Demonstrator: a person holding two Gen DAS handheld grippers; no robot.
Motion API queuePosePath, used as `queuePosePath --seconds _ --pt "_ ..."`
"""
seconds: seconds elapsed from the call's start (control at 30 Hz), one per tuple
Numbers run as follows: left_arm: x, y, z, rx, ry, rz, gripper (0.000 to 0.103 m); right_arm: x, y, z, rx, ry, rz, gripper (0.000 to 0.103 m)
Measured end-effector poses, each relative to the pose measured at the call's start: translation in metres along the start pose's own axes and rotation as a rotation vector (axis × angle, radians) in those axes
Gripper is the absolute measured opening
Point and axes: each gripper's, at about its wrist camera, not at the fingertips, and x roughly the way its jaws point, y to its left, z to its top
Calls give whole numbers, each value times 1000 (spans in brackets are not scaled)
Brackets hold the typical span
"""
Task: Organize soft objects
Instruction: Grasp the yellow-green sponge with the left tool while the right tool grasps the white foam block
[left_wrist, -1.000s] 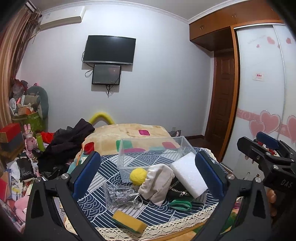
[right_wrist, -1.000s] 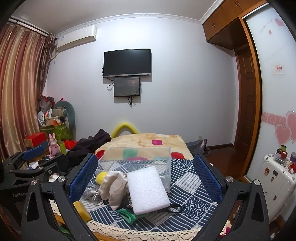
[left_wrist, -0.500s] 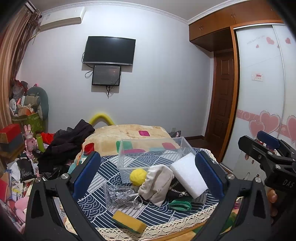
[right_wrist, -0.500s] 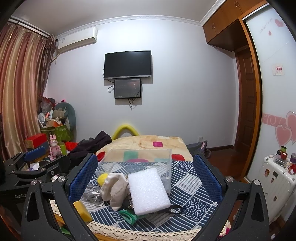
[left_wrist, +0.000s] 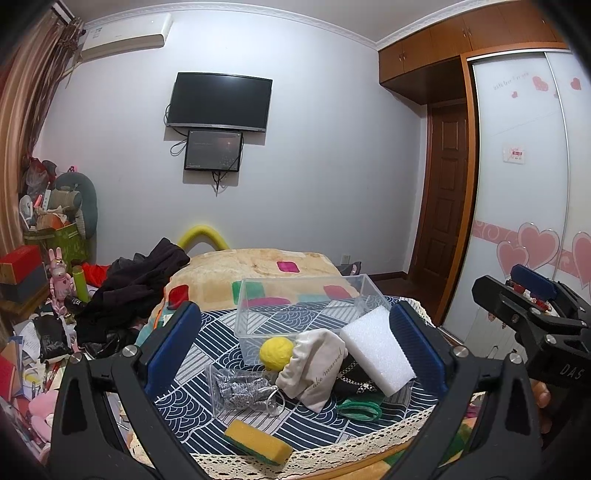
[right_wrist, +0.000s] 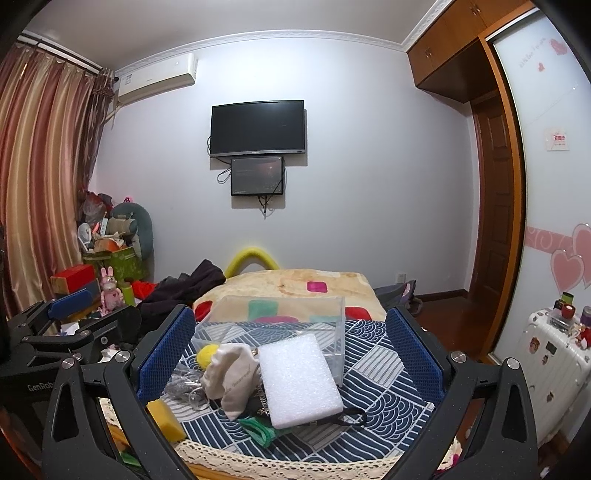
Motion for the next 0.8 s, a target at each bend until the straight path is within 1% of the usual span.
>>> queuePosePath --seconds 0.2,0.37,0.5,0.63,0.8 --pt "1 0 -1 -1 7 0 103 5 1 -4 -1 13 5 103" --pt "13 7 -7 -12 50 12 103 13 -2 -9 1 40 2 103" --pt "29 17 -19 -37 118 13 103 25 -6 -18 4 84 -2 103" --pt "49 23 -40 -39 209 37 103 41 -12 -30 6 146 -12 103" --pt "68 29 -67 -33 309 42 103 56 -18 -45 12 226 -23 103"
